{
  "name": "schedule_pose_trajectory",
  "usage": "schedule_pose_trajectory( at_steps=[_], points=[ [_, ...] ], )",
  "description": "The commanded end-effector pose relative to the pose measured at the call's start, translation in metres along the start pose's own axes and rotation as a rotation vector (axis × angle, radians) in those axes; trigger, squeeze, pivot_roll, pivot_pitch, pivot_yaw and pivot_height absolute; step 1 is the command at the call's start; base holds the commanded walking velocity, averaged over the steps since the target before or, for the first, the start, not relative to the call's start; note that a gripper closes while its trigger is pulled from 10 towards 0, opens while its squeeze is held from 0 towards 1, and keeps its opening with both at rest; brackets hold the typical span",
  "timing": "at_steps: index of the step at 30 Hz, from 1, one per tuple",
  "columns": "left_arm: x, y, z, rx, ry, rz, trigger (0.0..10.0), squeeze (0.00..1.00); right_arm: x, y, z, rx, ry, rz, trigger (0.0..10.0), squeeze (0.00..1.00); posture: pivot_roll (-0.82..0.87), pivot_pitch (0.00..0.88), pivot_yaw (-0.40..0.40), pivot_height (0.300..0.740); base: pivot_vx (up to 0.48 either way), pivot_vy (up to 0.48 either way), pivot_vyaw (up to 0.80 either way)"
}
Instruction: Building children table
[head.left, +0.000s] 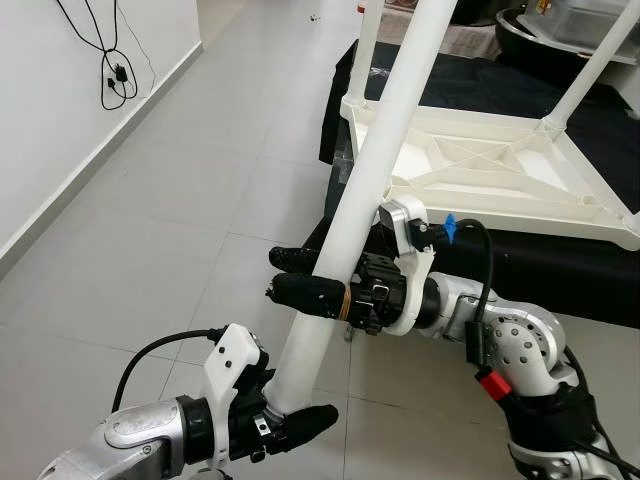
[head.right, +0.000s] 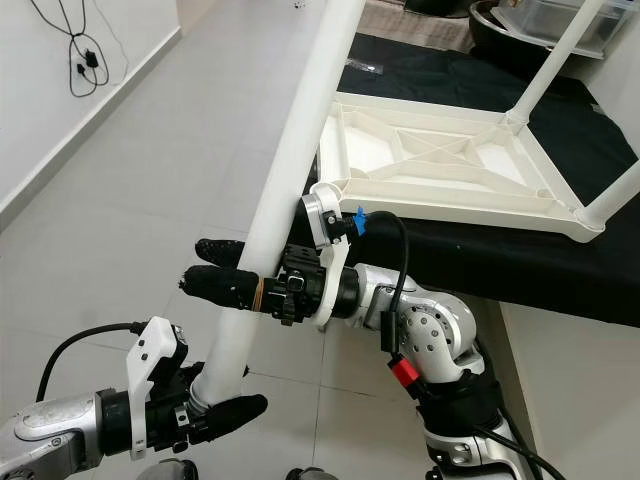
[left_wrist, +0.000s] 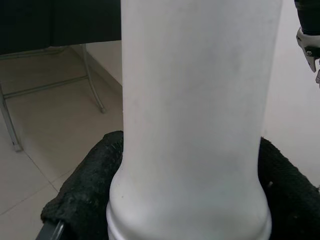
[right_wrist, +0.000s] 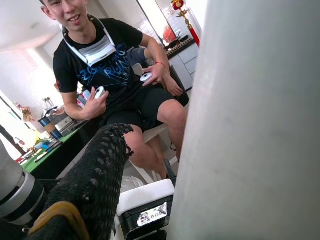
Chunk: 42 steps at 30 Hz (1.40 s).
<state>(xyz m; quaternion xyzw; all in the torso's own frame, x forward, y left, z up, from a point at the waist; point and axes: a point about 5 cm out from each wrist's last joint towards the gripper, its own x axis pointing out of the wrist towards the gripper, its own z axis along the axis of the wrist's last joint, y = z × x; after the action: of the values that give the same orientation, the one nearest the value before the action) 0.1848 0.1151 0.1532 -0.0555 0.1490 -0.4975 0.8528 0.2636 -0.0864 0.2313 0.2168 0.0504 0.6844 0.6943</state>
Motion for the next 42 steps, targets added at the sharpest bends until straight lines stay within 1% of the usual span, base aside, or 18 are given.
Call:
schedule_pose_trajectory(
  at_steps=[1,6,11,12,13,14,15,18,26,28,31,32,35,38,39,42],
  points=[
    [0.002,-0.001,-0.004,-0.004,0.017,-0.019,10.0,0.00,0.002,0.003,0.000,-0.002,0.003,0.017,10.0,0.00,0.08,0.146,-0.120,0.740,0.000,0.000,0.00],
    [0.003,0.000,-0.004,-0.005,0.016,-0.026,10.0,0.00,0.007,0.007,-0.006,-0.005,0.023,0.033,10.0,0.00,0.08,0.145,-0.121,0.740,0.000,0.000,0.00],
    [0.003,0.000,-0.004,-0.003,0.018,-0.026,10.0,0.00,0.007,0.008,-0.007,-0.001,0.025,0.038,10.0,0.00,0.08,0.144,-0.120,0.740,0.000,0.000,0.00],
    [0.003,0.000,-0.005,-0.005,0.019,-0.025,10.0,0.00,0.007,0.008,-0.007,-0.001,0.026,0.040,7.4,0.00,0.08,0.142,-0.117,0.740,0.000,0.000,0.00],
    [0.003,0.000,-0.005,-0.005,0.019,-0.025,10.0,0.00,0.007,0.008,-0.007,-0.001,0.026,0.040,7.4,0.00,0.08,0.142,-0.117,0.740,0.000,0.000,0.00],
    [0.002,0.000,-0.004,-0.009,0.016,-0.025,10.0,0.00,0.008,0.009,-0.008,0.000,0.032,0.048,1.5,0.00,0.08,0.142,-0.116,0.740,0.000,0.000,0.00],
    [0.002,-0.001,-0.004,-0.005,0.019,-0.029,10.0,0.00,0.008,0.010,-0.009,0.000,0.034,0.051,0.0,0.00,0.08,0.141,-0.118,0.740,0.000,0.000,0.00],
    [0.002,-0.001,-0.004,0.003,0.022,-0.034,10.0,0.00,0.008,0.011,-0.010,-0.001,0.035,0.054,0.0,0.00,0.08,0.141,-0.118,0.740,0.000,0.000,0.00],
    [0.002,0.001,-0.005,-0.008,0.026,-0.024,10.0,0.00,0.008,0.010,-0.011,0.006,0.029,0.044,0.0,0.00,0.08,0.140,-0.114,0.740,0.000,0.000,0.00],
    [0.002,0.001,-0.009,-0.018,0.066,-0.024,10.0,0.00,0.007,0.009,-0.009,0.003,0.021,0.040,0.0,0.00,0.08,0.138,-0.114,0.740,0.000,0.000,0.00],
    [0.002,0.001,-0.010,-0.024,0.069,-0.024,10.0,0.00,0.007,0.009,-0.009,0.002,0.019,0.038,0.0,0.00,0.08,0.138,-0.113,0.740,0.000,0.000,0.00],
    [0.001,-0.001,-0.011,-0.022,0.068,-0.035,10.0,1.00,0.006,0.008,-0.008,-0.001,0.018,0.032,0.0,0.00,0.08,0.138,-0.113,0.740,0.000,0.000,0.00],
    [-0.001,-0.002,-0.013,-0.019,0.074,-0.049,10.0,1.00,0.005,0.007,-0.007,-0.008,0.018,0.026,0.0,0.00,0.08,0.129,-0.114,0.740,0.000,0.000,0.00],
    [-0.003,0.000,-0.014,-0.006,0.076,-0.016,10.0,1.00,0.001,0.005,-0.005,-0.022,0.017,0.011,0.0,0.00,0.09,0.114,-0.114,0.740,0.000,0.000,0.00],
    [-0.006,0.001,-0.016,-0.004,0.088,-0.005,10.0,0.00,-0.003,0.002,-0.001,-0.033,0.013,-0.006,0.0,0.00,0.09,0.114,-0.114,0.740,0.000,0.000,0.00],
    [-0.008,0.002,-0.017,-0.002,0.095,0.001,10.0,0.00,-0.006,0.000,0.001,-0.041,0.011,-0.020,0.0,0.00,0.09,0.108,-0.115,0.740,0.000,0.000,0.00]
  ],
)
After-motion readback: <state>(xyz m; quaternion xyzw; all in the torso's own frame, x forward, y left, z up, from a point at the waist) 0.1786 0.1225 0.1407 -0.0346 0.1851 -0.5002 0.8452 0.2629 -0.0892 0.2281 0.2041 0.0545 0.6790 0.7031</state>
